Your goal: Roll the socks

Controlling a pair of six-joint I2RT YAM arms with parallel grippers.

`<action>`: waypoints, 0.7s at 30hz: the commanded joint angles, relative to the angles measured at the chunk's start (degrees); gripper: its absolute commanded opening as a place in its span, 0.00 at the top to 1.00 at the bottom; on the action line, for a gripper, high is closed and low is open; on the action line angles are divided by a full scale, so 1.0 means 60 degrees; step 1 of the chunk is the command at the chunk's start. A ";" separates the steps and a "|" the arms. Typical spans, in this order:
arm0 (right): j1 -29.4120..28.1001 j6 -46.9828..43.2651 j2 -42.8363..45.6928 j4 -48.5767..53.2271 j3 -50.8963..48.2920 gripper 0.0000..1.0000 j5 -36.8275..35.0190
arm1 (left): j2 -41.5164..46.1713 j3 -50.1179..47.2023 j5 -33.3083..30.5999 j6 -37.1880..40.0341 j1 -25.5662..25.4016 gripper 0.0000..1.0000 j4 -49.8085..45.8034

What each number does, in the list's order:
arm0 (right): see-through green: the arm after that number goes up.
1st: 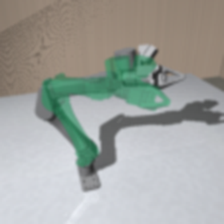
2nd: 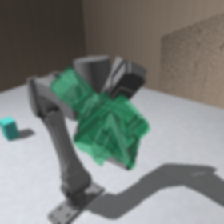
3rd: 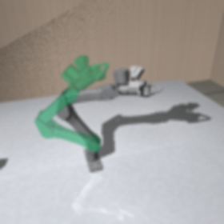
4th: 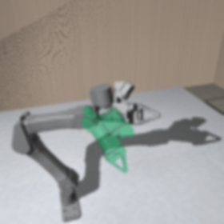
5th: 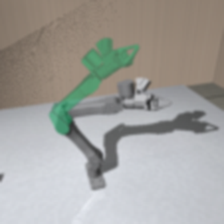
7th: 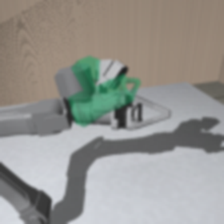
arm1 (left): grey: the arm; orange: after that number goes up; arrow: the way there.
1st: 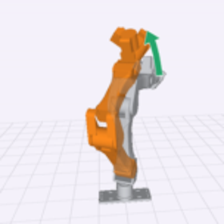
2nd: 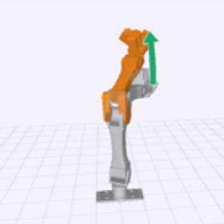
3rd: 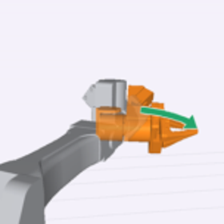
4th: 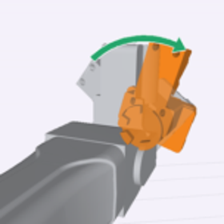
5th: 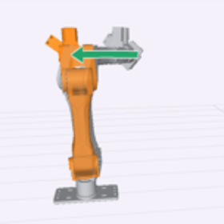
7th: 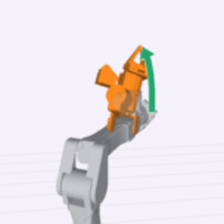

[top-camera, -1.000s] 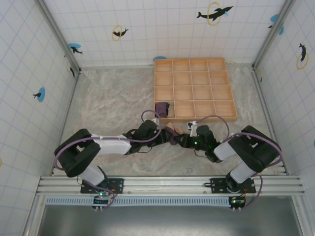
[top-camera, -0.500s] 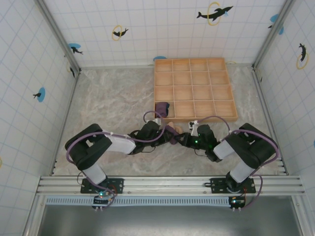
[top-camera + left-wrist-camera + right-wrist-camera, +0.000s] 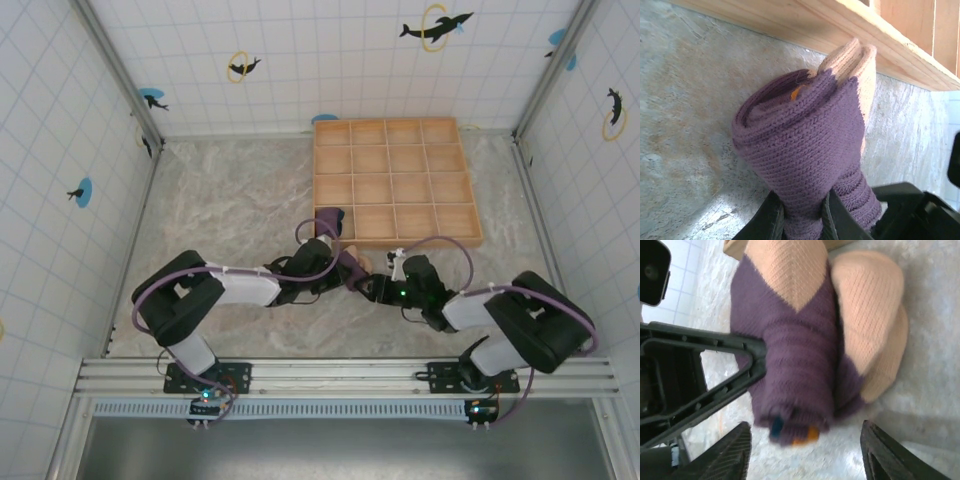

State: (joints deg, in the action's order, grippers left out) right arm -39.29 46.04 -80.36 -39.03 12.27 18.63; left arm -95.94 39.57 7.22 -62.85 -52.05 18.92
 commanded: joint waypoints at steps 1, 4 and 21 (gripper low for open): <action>-0.0401 -0.1489 0.1034 0.2215 0.0356 0.30 -0.0917 | 0.0211 0.0288 -0.0219 0.0180 0.0063 1.00 -0.2120; -0.0934 -0.2424 0.2007 0.3169 0.0645 0.23 -0.1904 | 0.0422 0.0407 0.0025 0.0125 0.0062 1.00 -0.2783; -0.5556 -0.8390 0.1654 0.1708 0.0924 0.22 -0.8207 | 0.0934 0.0817 0.0667 -0.0002 0.0004 1.00 -0.4667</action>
State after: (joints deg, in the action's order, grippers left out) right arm -70.98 4.62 -68.38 -21.43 17.63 -21.71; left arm -90.85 44.36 9.91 -63.00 -52.03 -2.83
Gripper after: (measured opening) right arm 0.785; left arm 0.162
